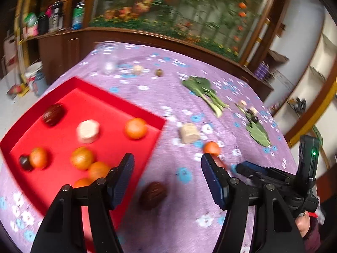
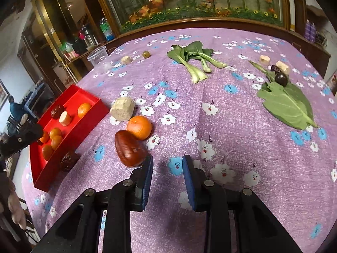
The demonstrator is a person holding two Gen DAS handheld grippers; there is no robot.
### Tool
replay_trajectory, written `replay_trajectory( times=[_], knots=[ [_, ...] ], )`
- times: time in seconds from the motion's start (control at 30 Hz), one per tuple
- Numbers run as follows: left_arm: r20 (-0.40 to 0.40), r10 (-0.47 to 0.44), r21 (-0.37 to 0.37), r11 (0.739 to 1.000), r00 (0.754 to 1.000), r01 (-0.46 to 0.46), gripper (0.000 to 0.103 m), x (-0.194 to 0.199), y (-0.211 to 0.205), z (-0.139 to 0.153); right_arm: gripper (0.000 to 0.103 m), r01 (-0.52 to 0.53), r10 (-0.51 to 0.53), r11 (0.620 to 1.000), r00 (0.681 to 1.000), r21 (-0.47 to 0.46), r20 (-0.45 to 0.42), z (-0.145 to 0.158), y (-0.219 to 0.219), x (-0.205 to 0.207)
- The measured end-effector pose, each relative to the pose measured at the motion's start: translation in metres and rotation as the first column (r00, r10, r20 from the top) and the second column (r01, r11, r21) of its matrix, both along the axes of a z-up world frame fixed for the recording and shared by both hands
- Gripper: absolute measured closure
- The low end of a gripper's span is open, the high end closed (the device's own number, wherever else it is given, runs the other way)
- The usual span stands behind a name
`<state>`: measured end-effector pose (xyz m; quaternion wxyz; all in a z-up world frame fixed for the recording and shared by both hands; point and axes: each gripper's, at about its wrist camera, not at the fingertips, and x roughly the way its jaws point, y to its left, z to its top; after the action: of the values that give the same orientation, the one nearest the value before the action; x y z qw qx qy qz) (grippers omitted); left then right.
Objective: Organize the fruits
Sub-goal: 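Grasp a beige root slice with the left tool while the right tool grasps a dark red date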
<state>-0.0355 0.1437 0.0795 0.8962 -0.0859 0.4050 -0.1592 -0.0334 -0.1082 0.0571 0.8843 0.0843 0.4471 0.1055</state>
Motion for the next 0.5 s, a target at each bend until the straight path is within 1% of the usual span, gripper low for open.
replay_trajectory(
  times=[0.03,0.07,0.13,0.17,0.23,0.33,0.4,0.5],
  knots=[
    [-0.003,-0.017,0.016,1.000,1.000,0.017,0.038,0.004,-0.010,-0.001,0.062,-0.003,0.003,1.000,1.000,0.009,0.003,0.000,0.002,0.001],
    [-0.005,-0.029,0.025,0.999,1.000,0.029,0.038,0.007,-0.016,-0.001,0.058,-0.012,0.012,1.000,1.000,0.029,0.010,-0.001,0.003,0.003],
    [-0.017,-0.055,0.036,0.998,0.998,0.055,0.038,0.012,-0.029,-0.004,0.043,-0.032,0.030,0.997,0.999,0.071,0.025,-0.001,0.007,0.003],
    [-0.029,-0.062,0.036,0.997,0.998,0.063,0.038,0.016,-0.034,-0.006,0.042,-0.048,0.044,0.994,0.998,0.098,0.037,0.000,0.010,0.004],
    [-0.048,-0.065,0.027,0.997,0.997,0.066,0.038,0.023,-0.040,-0.009,0.041,-0.080,0.074,0.989,0.996,0.122,0.053,0.000,0.019,0.005],
    [-0.072,-0.057,0.016,0.998,0.996,0.059,0.038,0.040,-0.046,-0.012,0.041,-0.159,0.153,0.981,0.986,0.112,0.058,-0.001,0.041,0.009],
    [-0.088,-0.066,0.043,0.997,0.994,0.069,0.038,0.056,-0.055,-0.017,0.041,-0.203,0.199,0.976,0.979,0.086,0.053,-0.004,0.056,0.012],
    [-0.104,-0.100,0.099,0.989,0.989,0.111,0.039,0.072,-0.073,-0.027,0.041,-0.220,0.218,0.975,0.975,0.045,0.031,-0.014,0.069,0.018]
  ],
)
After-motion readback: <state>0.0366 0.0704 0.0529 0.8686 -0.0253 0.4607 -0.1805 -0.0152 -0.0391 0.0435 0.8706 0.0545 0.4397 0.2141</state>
